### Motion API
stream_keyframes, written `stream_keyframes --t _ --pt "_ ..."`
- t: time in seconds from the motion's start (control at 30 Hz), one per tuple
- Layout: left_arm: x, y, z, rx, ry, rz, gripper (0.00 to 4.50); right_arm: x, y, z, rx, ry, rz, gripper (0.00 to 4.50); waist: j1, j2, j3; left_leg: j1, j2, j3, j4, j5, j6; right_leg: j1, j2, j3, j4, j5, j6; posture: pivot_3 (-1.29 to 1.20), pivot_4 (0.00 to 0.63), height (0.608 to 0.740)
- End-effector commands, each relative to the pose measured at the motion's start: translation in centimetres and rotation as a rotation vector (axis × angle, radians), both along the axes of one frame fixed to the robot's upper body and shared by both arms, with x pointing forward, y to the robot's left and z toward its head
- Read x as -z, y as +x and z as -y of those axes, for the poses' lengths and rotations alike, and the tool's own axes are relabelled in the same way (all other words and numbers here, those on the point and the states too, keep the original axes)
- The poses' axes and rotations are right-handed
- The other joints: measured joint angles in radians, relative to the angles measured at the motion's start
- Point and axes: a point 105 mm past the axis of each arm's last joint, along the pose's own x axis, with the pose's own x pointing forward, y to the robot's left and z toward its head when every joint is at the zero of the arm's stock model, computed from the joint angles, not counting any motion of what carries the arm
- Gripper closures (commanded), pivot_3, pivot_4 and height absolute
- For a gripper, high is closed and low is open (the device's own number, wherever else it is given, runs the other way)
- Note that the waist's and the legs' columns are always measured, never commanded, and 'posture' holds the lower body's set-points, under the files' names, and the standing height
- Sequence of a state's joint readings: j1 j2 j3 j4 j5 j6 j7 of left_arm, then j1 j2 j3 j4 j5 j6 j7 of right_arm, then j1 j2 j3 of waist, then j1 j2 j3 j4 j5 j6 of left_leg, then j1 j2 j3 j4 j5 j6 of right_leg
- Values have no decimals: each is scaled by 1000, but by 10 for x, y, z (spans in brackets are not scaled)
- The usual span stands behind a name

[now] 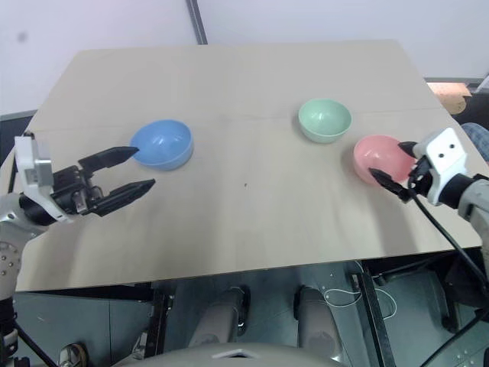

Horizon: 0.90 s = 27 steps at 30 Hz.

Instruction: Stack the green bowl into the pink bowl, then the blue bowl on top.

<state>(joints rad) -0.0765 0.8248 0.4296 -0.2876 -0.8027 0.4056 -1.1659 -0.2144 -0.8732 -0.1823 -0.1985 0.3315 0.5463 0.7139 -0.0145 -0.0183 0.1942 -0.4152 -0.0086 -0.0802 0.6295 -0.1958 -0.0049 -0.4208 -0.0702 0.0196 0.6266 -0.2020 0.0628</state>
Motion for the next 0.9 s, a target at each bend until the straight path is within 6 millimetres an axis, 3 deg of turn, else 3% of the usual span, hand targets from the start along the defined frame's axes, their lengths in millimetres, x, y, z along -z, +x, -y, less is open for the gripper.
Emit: stream_keyframes --t 0.03,0.13,0.2,0.37,0.5,0.63,0.73,0.8,0.9 --pt "-9 -11 15 119 4 44 0 12 9 0 25 -20 -61 40 1 0 0 0 0 0 0 0 0 0 0 0 0 0 0 0 150 740" --pt "-7 -18 26 192 23 30 0 31 18 3 61 -26 -159 40 0 0 0 -1 0 0 0 0 0 0 0 0 0 0 -1 0 150 740" --pt "-7 -21 30 219 33 28 0 35 27 8 97 -36 -160 571 0 0 0 0 -1 0 0 0 0 0 0 0 0 1 -1 0 150 740" --pt "-13 -20 33 220 2 44 0 32 36 9 95 -44 -153 2594 -1 0 0 0 -1 -1 0 0 0 0 1 0 1 1 -1 0 150 740" --pt "-12 -8 24 112 -7 79 0 26 36 0 46 -92 -104 4303 0 0 0 0 -1 -1 0 0 0 1 1 0 1 0 0 0 150 740" --pt "-3 26 -10 -207 14 126 0 6 15 -62 -246 -52 -25 4459 -5 1 0 2 0 -1 0 0 0 1 1 0 1 0 0 0 150 740" --pt "1 39 -40 -371 -35 111 0 0 -8 -140 -492 28 9 4459 -17 1 0 2 3 -2 0 0 0 1 5 0 2 1 -1 0 150 740" --pt "-1 42 -49 -418 -58 115 0 6 -13 -177 -586 15 28 4459 -25 0 0 2 4 -3 0 0 0 1 7 -1 3 2 -2 0 150 740" --pt "-3 41 -45 -399 -62 118 0 27 -6 -213 -649 -32 24 4459 -22 0 0 2 4 -4 2 0 0 1 7 -1 4 2 -2 0 150 740"
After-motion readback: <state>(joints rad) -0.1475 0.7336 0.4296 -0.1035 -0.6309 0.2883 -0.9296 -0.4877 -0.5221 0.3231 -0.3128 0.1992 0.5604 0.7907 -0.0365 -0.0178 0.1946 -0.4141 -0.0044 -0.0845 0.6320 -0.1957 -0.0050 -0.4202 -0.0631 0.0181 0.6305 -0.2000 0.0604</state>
